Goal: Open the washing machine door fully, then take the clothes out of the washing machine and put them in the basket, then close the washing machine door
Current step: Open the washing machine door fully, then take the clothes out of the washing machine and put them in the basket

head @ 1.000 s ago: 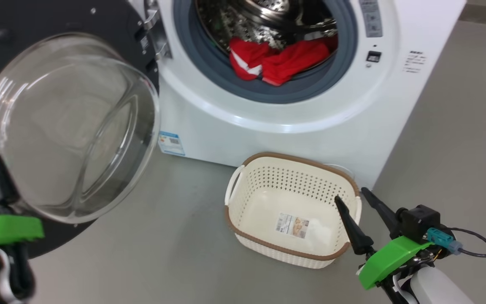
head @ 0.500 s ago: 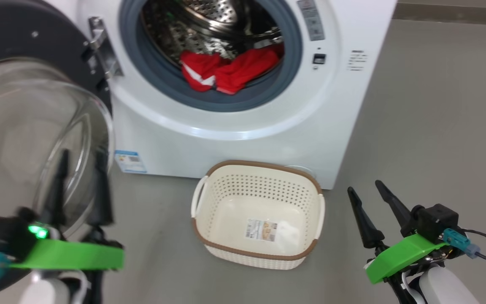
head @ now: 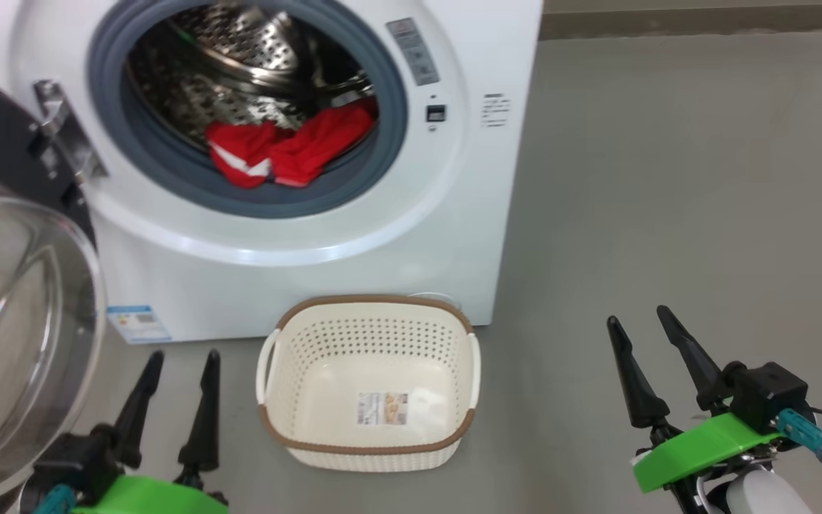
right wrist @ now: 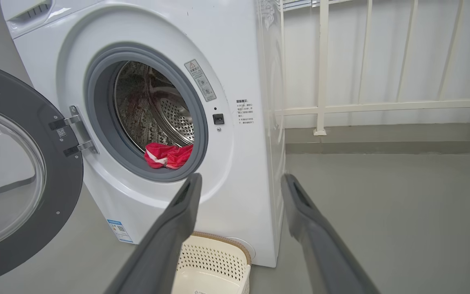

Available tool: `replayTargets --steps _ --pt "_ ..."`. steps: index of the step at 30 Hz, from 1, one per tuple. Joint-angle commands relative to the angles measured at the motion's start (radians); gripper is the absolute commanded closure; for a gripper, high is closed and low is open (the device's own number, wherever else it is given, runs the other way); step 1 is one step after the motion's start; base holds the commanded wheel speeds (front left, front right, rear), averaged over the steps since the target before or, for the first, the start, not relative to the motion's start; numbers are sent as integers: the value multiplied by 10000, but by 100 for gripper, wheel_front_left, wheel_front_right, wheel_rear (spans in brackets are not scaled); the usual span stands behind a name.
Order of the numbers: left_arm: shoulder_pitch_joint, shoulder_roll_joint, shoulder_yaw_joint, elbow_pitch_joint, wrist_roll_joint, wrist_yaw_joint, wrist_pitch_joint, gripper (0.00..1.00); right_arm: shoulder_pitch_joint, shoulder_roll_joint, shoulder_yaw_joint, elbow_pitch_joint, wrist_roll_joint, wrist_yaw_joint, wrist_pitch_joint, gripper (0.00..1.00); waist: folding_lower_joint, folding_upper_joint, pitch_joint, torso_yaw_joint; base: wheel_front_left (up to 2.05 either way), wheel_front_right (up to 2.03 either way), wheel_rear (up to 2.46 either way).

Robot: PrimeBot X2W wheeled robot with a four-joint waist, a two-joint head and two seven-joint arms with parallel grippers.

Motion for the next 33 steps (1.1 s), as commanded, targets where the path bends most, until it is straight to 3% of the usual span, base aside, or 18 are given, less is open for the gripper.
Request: replayTargets --steps 1,19,33 --pt "-43 127 496 -185 115 -73 -115 0 -6 -85 125 -394 -79 35 -65 0 0 0 -213 -436 0 0 0" --pt "1835 -572 1723 -109 1081 -449 -119 0 1100 -348 130 -769 183 35 -65 0 0 0 -996 -1301 0 0 0" --pt "2334 -828 1985 -251 1652 -599 -120 0 1411 -634 538 -874 764 35 -65 0 0 0 -987 -1338 0 0 0"
